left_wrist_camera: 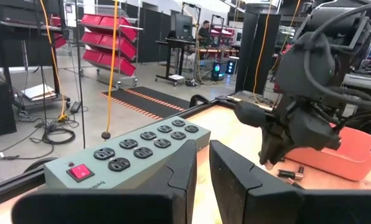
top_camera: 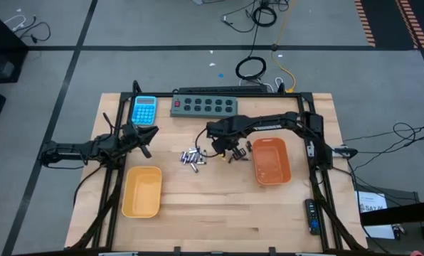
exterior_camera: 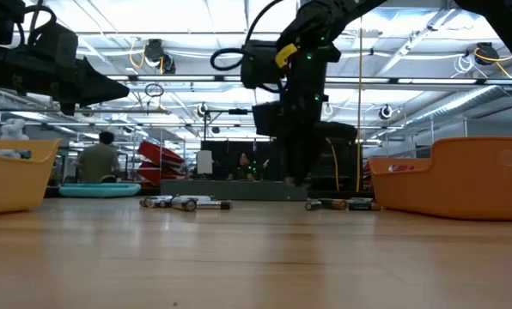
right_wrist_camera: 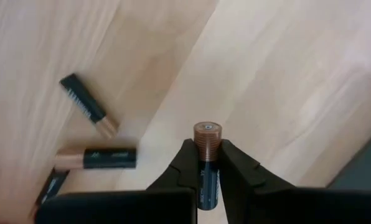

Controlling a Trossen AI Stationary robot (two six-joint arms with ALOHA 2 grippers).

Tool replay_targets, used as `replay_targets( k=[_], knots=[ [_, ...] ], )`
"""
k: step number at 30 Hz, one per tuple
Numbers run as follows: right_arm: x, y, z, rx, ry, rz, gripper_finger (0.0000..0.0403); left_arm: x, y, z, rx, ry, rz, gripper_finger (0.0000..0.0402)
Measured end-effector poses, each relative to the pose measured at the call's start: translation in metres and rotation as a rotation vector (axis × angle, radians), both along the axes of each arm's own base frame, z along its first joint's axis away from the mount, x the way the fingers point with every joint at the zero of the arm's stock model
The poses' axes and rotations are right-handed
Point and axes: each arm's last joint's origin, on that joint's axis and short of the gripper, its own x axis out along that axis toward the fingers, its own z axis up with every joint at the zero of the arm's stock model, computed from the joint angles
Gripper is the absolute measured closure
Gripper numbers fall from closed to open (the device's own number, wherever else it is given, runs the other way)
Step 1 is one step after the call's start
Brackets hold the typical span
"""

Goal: Sort batteries
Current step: Put the black battery into the orange bin

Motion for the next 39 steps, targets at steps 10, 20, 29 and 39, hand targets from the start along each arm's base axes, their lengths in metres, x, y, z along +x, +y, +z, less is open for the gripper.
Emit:
replay_targets(
  k=[10, 20, 29, 39],
  knots=[
    [0.002, -0.011, 0.044, -0.165, 0.025, -0.102, 0.0383, 0.000, 0.000, 0.000, 0.014, 0.014, 0.000, 0.0347],
    [-0.078, 0.008, 0.131, -0.104, -0.220, -0.520, 0.0383, 0.001, 0.000, -0.001, 0.016, 0.026, -0.001, 0.0347],
    [-0.162, 0.044, 0.094, 0.145, -0.272, -0.799, 0.0372, 0.001, 0.000, 0.000, 0.020, 0.008, 0.002, 0.0347],
    [-0.185, 0.054, 0.052, 0.230, -0.253, -0.870, 0.0341, 0.001, 0.001, 0.008, 0.041, -0.064, 0.031, 0.0347]
  ],
)
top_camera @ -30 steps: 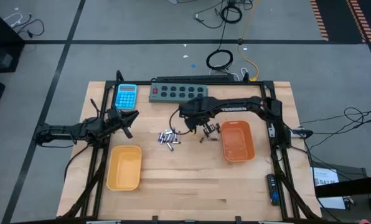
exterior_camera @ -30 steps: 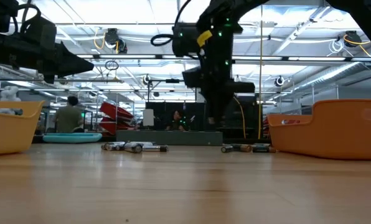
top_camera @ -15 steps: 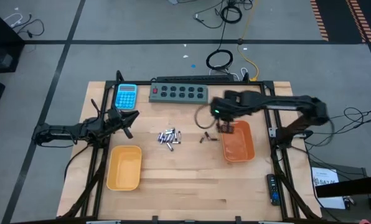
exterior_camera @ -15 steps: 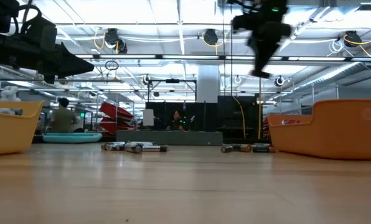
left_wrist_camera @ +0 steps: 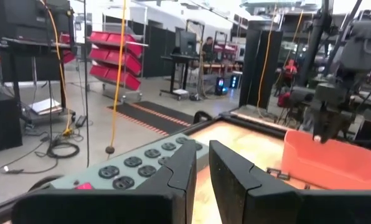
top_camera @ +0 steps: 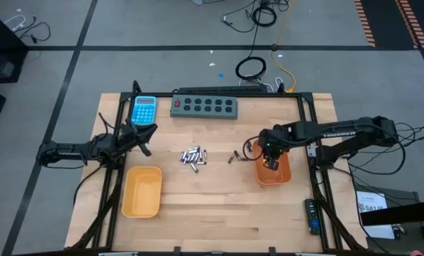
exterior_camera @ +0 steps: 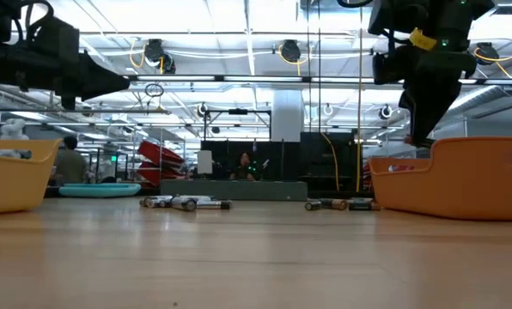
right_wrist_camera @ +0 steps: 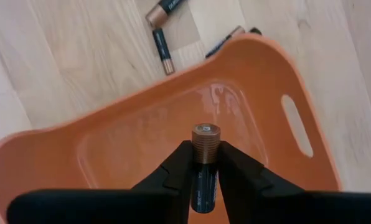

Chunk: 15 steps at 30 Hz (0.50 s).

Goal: Sort batteries
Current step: Put the black battery into the orange bin

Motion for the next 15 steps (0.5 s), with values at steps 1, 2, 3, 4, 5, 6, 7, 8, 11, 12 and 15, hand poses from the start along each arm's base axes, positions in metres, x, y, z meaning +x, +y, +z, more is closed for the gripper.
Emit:
replay_targets(
  k=[1, 2, 3, 4, 5, 6, 7, 8, 11, 12, 15],
  knots=[
    [0.0003, 0.0000, 0.0001, 0.000, -0.003, 0.000, 0.0340, 0.0000, 0.0000, -0.0001, 0.000, 0.001, 0.000, 0.0347],
    [0.0005, 0.0000, 0.0002, 0.000, -0.005, 0.000, 0.0340, 0.0000, 0.0000, -0.0003, 0.000, 0.003, 0.000, 0.0347],
    [0.0010, 0.0000, 0.0002, -0.001, -0.010, 0.000, 0.0340, 0.0000, 0.0000, -0.0005, -0.001, 0.005, 0.000, 0.0347],
    [0.0016, -0.0002, 0.0004, -0.001, -0.017, 0.000, 0.0339, 0.0000, 0.0000, -0.0006, -0.001, 0.006, 0.000, 0.0347],
    [0.0020, -0.0002, 0.0006, -0.001, -0.021, 0.000, 0.0337, 0.0001, 0.0000, -0.0005, -0.001, 0.006, 0.000, 0.0347],
    [0.0019, -0.0001, 0.0005, 0.003, -0.020, 0.000, 0.0333, 0.0000, 0.0000, -0.0004, -0.001, 0.005, 0.001, 0.0347],
    [0.0019, 0.0001, 0.0005, 0.016, -0.021, 0.000, 0.0327, 0.0000, 0.0001, -0.0005, -0.001, 0.006, 0.004, 0.0346],
    [0.0021, 0.0002, 0.0005, 0.024, -0.024, -0.005, 0.0319, 0.0000, 0.0001, -0.0005, -0.001, 0.006, 0.005, 0.0344],
    [0.0026, 0.0003, 0.0007, 0.033, -0.030, -0.025, 0.0282, 0.0000, 0.0002, -0.0011, -0.002, 0.014, 0.008, 0.0322],
    [0.0025, 0.0003, 0.0007, 0.035, -0.030, -0.030, 0.0268, -0.0001, 0.0003, -0.0015, -0.002, 0.018, 0.012, 0.0311],
    [0.0016, 0.0004, 0.0055, 0.032, -0.008, -0.022, 0.0226, -0.0002, 0.0006, -0.0018, -0.003, 0.022, 0.023, 0.0277]
  ],
)
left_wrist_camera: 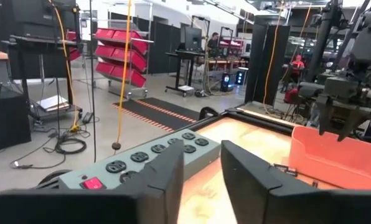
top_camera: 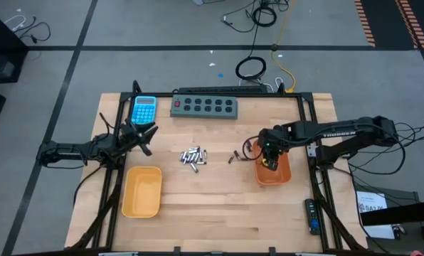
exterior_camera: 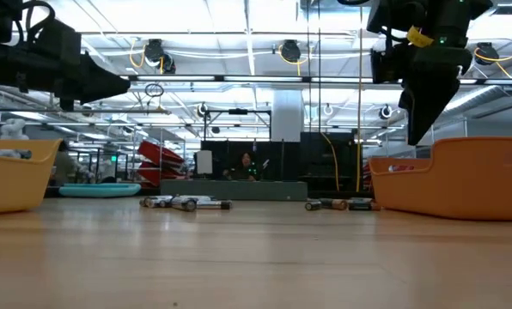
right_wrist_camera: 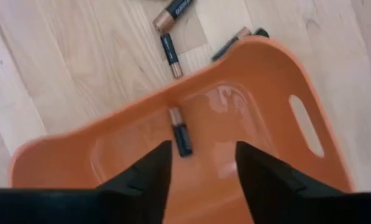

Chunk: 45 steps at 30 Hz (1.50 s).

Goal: Sort batteries
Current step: Put the black battery into the orange bin

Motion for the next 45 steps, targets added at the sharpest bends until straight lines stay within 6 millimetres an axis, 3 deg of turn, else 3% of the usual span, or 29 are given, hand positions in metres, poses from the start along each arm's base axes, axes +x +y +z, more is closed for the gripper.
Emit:
replay_targets(
  k=[4, 8, 14, 18, 23, 29, 40, 45],
  knots=[
    [0.013, -0.003, 0.030, -0.085, -0.056, -0.018, 0.0204, 0.000, 0.000, 0.001, -0.005, -0.017, 0.000, 0.0257],
    [0.046, -0.005, 0.043, -0.134, -0.053, 0.056, 0.0216, 0.000, 0.000, 0.004, -0.007, -0.040, -0.001, 0.0262],
    [0.101, -0.007, 0.029, -0.125, 0.038, 0.268, 0.0237, 0.000, 0.000, 0.003, -0.007, -0.034, -0.001, 0.0273],
    [0.125, -0.008, 0.007, -0.062, 0.105, 0.333, 0.0238, 0.000, 0.000, 0.002, -0.007, -0.020, 0.000, 0.0274],
    [0.134, -0.008, -0.021, -0.035, 0.212, 0.377, 0.0238, 0.000, 0.000, -0.003, -0.044, 0.012, -0.002, 0.0274],
    [0.138, -0.007, -0.031, 0.021, 0.229, 0.398, 0.0238, 0.001, -0.001, -0.004, -0.067, 0.005, -0.029, 0.0275],
    [0.142, -0.006, -0.072, 0.080, 0.394, 0.434, 0.0238, 0.000, -0.001, 0.002, -0.093, -0.042, -0.033, 0.0275],
    [0.143, -0.008, -0.074, 0.054, 0.396, 0.430, 0.0238, -0.001, -0.001, 0.006, -0.088, -0.050, -0.035, 0.0275]
  ],
)
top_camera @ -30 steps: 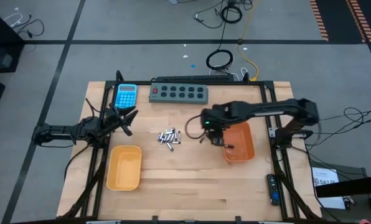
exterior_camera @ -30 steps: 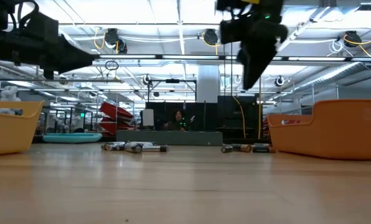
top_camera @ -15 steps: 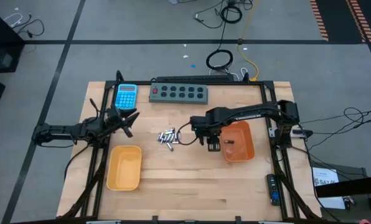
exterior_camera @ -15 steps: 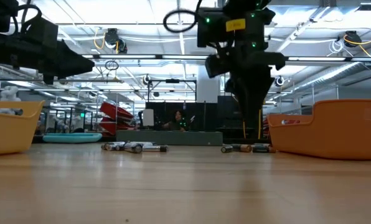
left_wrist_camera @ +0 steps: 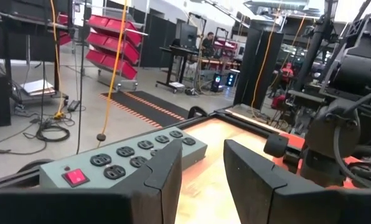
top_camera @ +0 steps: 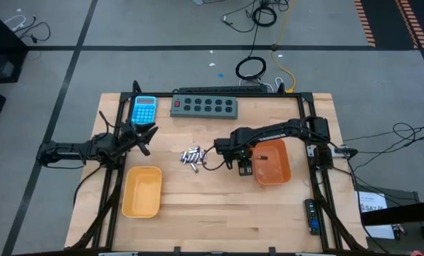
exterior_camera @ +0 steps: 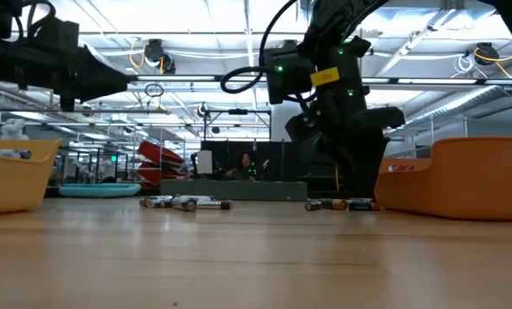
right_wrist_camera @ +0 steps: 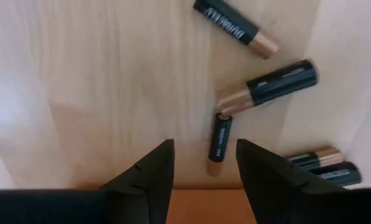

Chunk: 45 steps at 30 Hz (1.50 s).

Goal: Sort batteries
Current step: Put the black battery into the orange bin

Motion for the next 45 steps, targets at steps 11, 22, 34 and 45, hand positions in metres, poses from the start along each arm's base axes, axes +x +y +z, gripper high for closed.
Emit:
replay_targets(
  k=[11, 22, 34, 45],
  knots=[
    [0.005, -0.007, -0.020, 0.006, 0.036, 0.014, 0.0239, 0.000, 0.000, 0.000, 0.048, 0.030, 0.005, 0.0275],
    [0.006, -0.010, -0.029, -0.011, 0.061, 0.072, 0.0388, 0.000, 0.001, -0.002, 0.048, 0.058, 0.026, 0.0275],
    [0.001, -0.017, 0.027, -0.152, 0.088, 0.066, 0.0399, 0.000, 0.001, -0.005, 0.047, 0.084, 0.031, 0.0275],
    [-0.052, -0.019, 0.098, -0.063, 0.015, -0.329, 0.0387, 0.000, 0.001, -0.006, 0.042, 0.093, 0.032, 0.0275]
  ],
)
